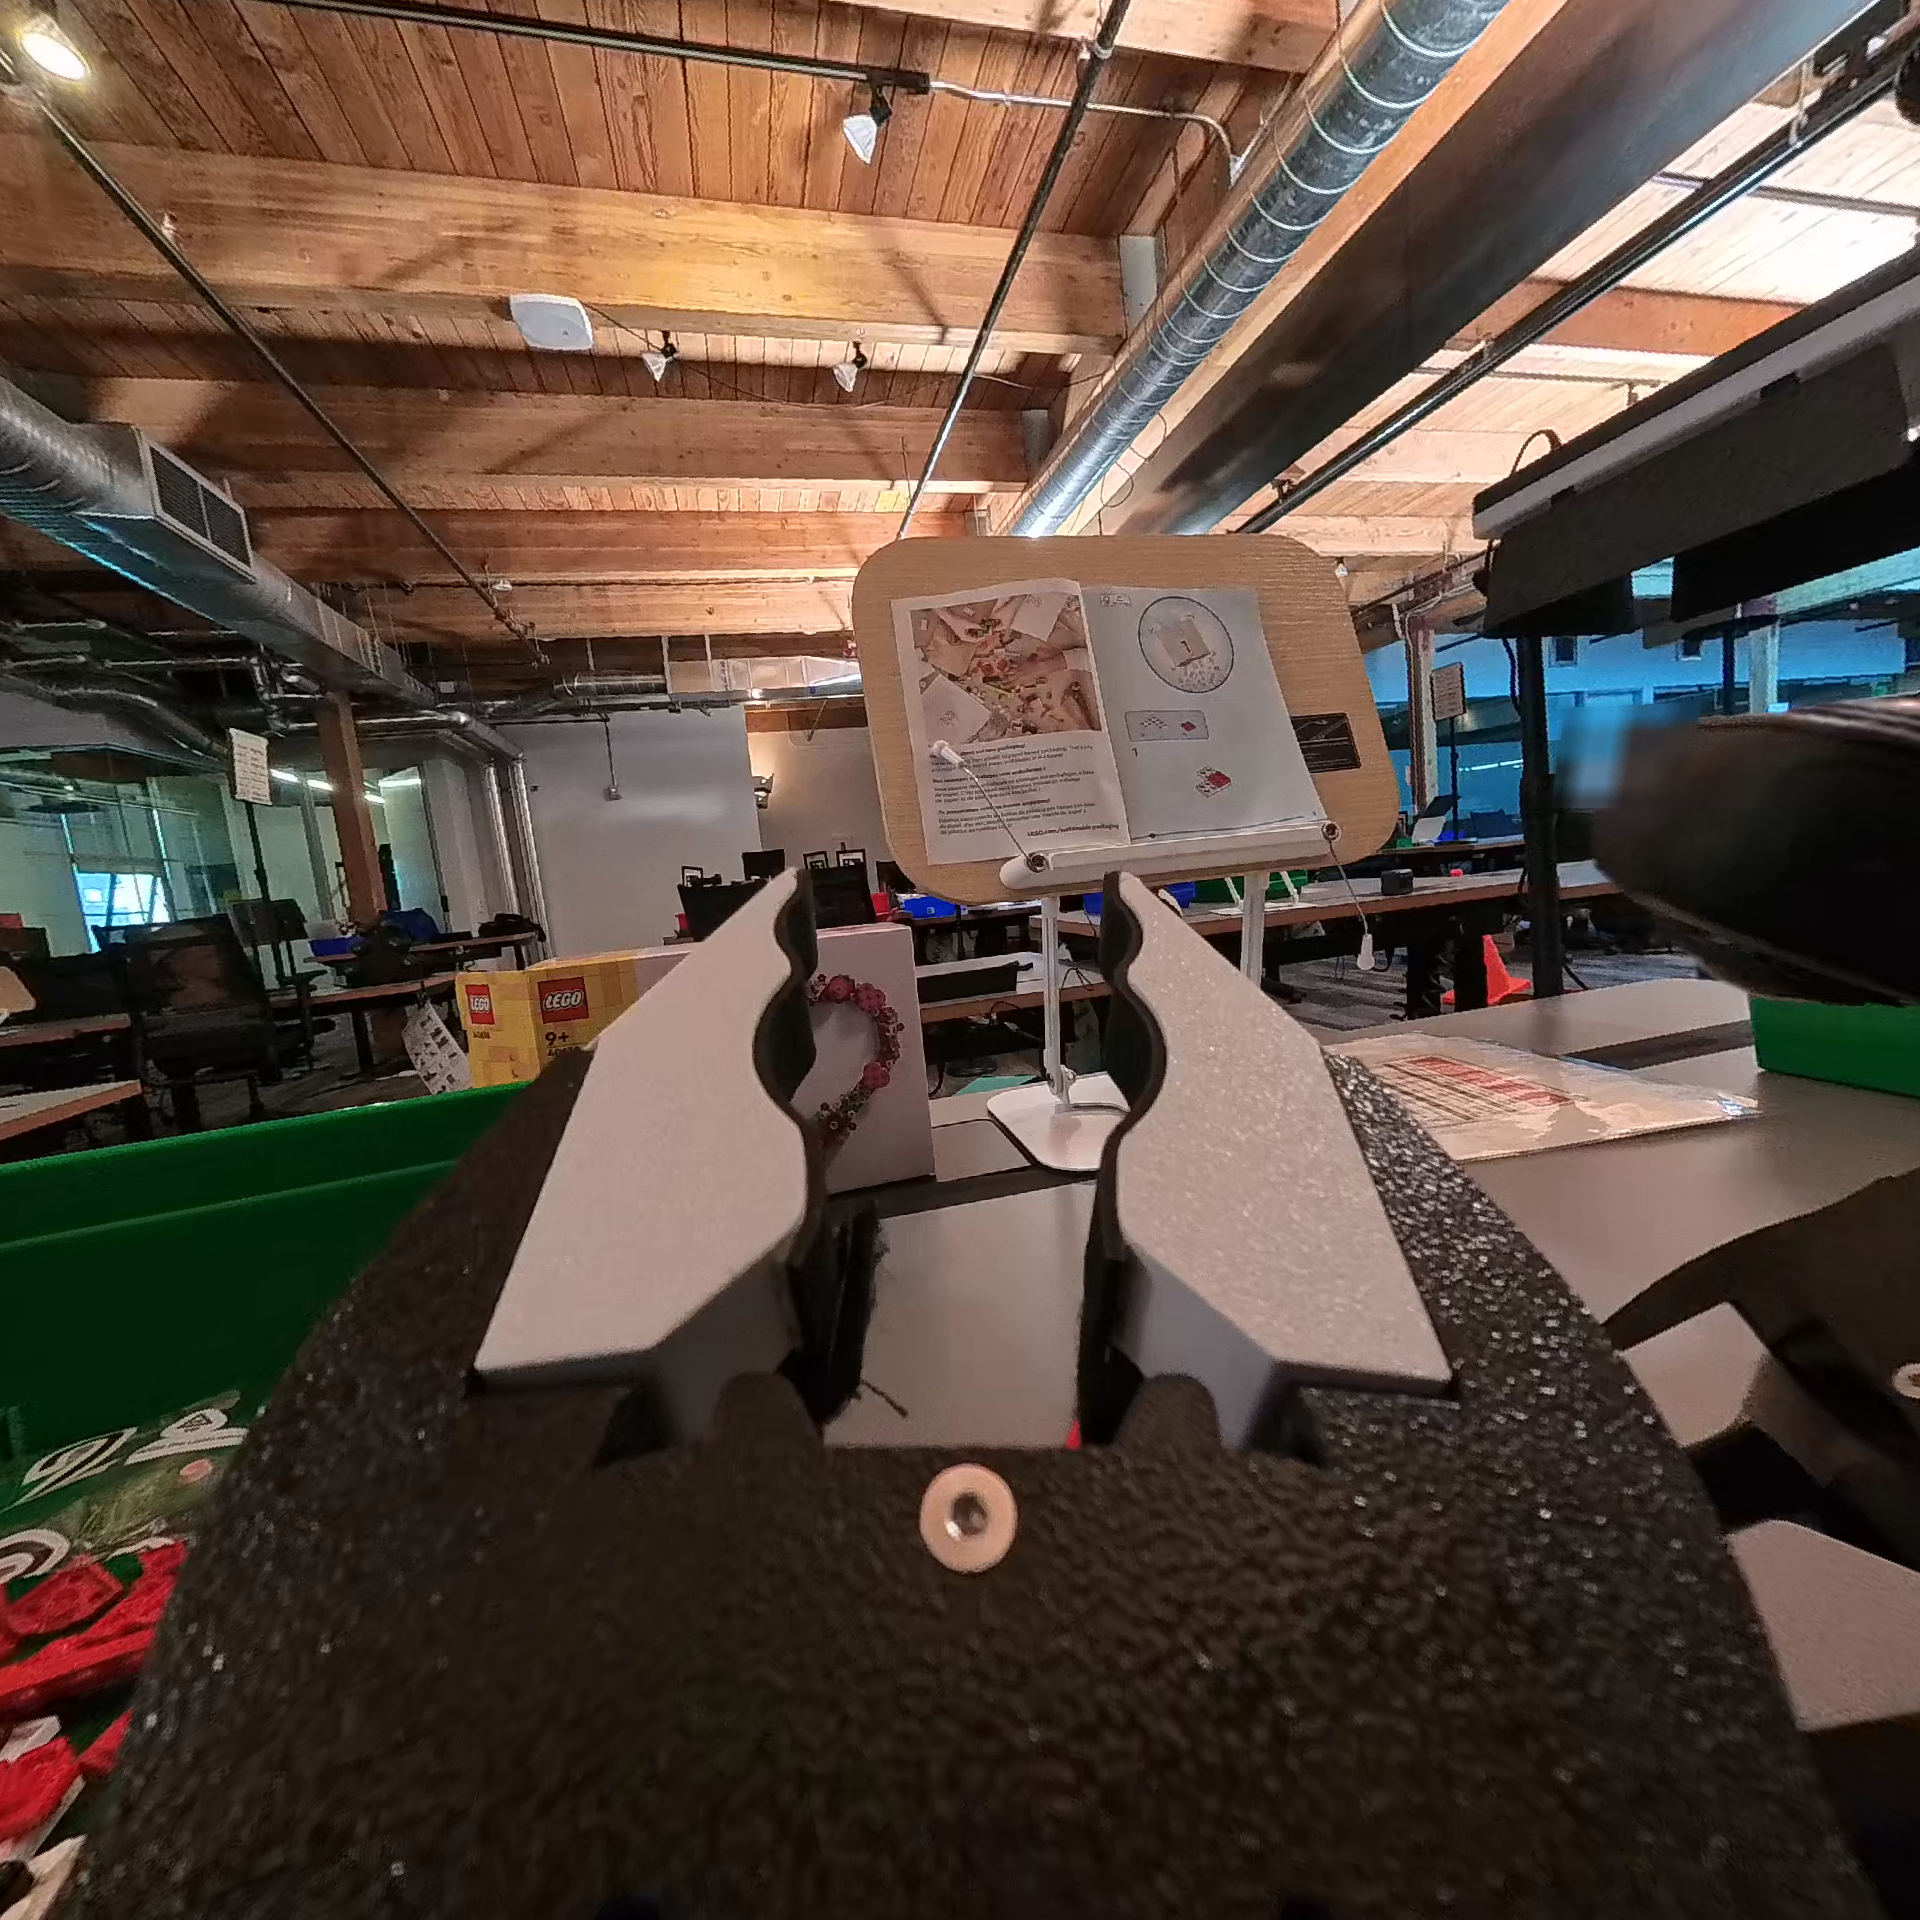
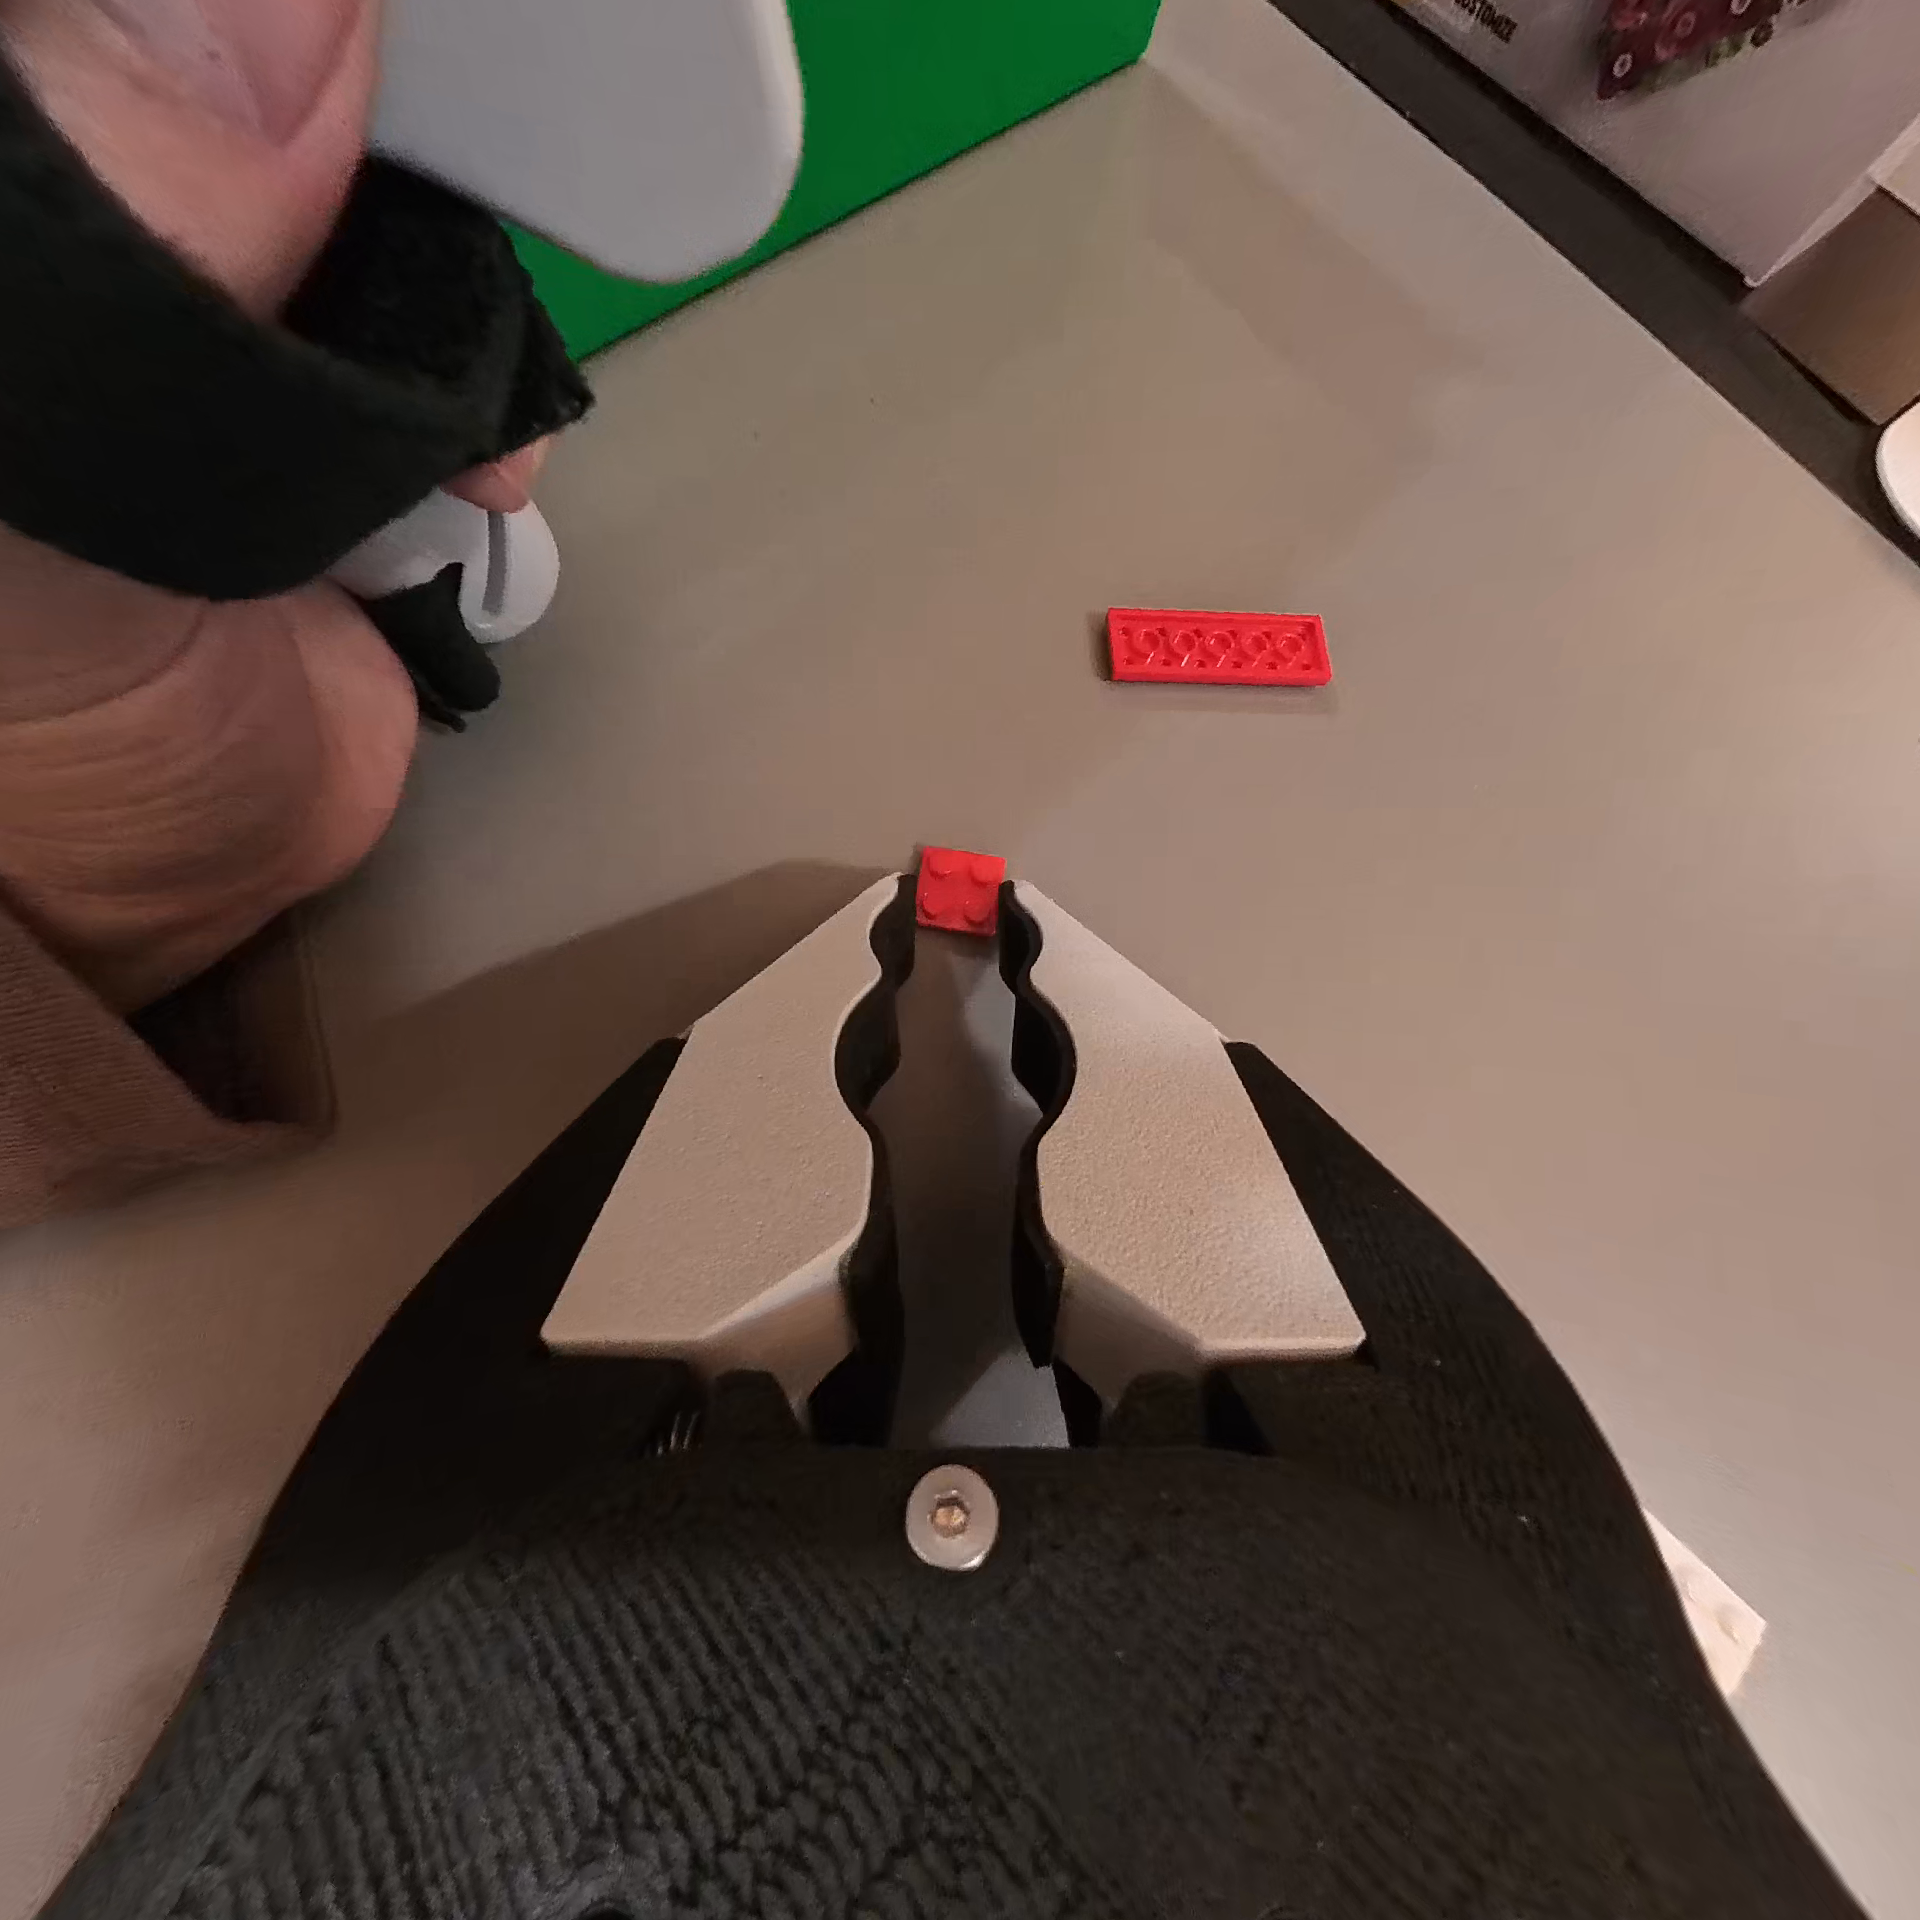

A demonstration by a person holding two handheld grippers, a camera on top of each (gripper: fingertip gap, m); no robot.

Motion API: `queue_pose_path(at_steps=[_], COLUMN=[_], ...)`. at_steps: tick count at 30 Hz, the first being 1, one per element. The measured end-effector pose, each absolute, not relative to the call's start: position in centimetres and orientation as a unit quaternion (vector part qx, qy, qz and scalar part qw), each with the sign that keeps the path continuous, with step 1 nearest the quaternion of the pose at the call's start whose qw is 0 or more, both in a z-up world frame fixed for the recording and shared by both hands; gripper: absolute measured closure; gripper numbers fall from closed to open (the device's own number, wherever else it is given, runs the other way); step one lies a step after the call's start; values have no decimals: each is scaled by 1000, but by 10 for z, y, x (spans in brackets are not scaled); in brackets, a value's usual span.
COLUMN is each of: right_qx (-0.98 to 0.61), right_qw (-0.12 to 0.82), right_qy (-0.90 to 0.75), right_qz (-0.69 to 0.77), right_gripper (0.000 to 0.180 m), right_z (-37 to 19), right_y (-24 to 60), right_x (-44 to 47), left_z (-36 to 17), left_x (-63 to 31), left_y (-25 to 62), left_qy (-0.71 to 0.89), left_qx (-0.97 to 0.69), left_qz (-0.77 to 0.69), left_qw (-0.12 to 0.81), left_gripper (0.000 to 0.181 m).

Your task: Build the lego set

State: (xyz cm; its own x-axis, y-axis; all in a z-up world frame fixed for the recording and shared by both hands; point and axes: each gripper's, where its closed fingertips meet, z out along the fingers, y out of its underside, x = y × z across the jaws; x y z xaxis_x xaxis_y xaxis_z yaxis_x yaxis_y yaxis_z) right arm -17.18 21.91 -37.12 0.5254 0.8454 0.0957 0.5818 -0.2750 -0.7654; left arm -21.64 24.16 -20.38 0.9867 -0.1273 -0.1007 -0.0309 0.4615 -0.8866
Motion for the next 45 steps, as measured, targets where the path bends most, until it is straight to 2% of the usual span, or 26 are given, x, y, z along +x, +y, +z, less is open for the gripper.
queue_pose_path(at_steps=[6, 14, 17, 18, 21, 22, 25, 30, 33, 38, 45], right_qx=[-753, -739, -733, -731, -715, -708, -674, -614, -593, -574, -559], right_qw=[451, 535, 553, 558, 576, 584, 602, 633, 634, 622, 592], right_qy=[-454, -398, -390, -389, -392, -395, -427, -470, -496, -529, -566], right_qz=[153, 96, 67, 59, 52, 50, 32, 24, 32, 59, 130], right_gripper=[166, 166, 166, 166, 166, 166, 166, 166, 166, 166, 166], right_z=[-349, -320, -318, -318, -315, -314, -315, -312, -313, -317, -320], right_y=[226, 260, 269, 272, 279, 281, 286, 290, 289, 288, 281], right_x=[-151, -51, -12, -1, 23, 28, 36, 34, 29, 21, 16], left_z=[-206, -222, -239, -249, -281, -290, -313, -351, -358, -359, -369], left_x=[-214, -175, -140, -121, -74, -63, -44, -14, -7, -13, -17], left_y=[241, 244, 245, 242, 228, 224, 228, 238, 244, 253, 253], left_qy=[83, 157, 220, 261, 334, 347, 393, 468, 490, 504, 529], left_qx=[-523, -560, -596, -614, -676, -687, -704, -731, -733, -729, -724], left_qz=[-28, -68, -109, -141, -248, -270, -248, -227, -229, -259, -269], left_qw=[848, 810, 764, 731, 608, 578, 536, 441, 412, 385, 353], left_gripper=[128, 128, 128, 136, 126, 129, 139, 136, 135, 148, 155])
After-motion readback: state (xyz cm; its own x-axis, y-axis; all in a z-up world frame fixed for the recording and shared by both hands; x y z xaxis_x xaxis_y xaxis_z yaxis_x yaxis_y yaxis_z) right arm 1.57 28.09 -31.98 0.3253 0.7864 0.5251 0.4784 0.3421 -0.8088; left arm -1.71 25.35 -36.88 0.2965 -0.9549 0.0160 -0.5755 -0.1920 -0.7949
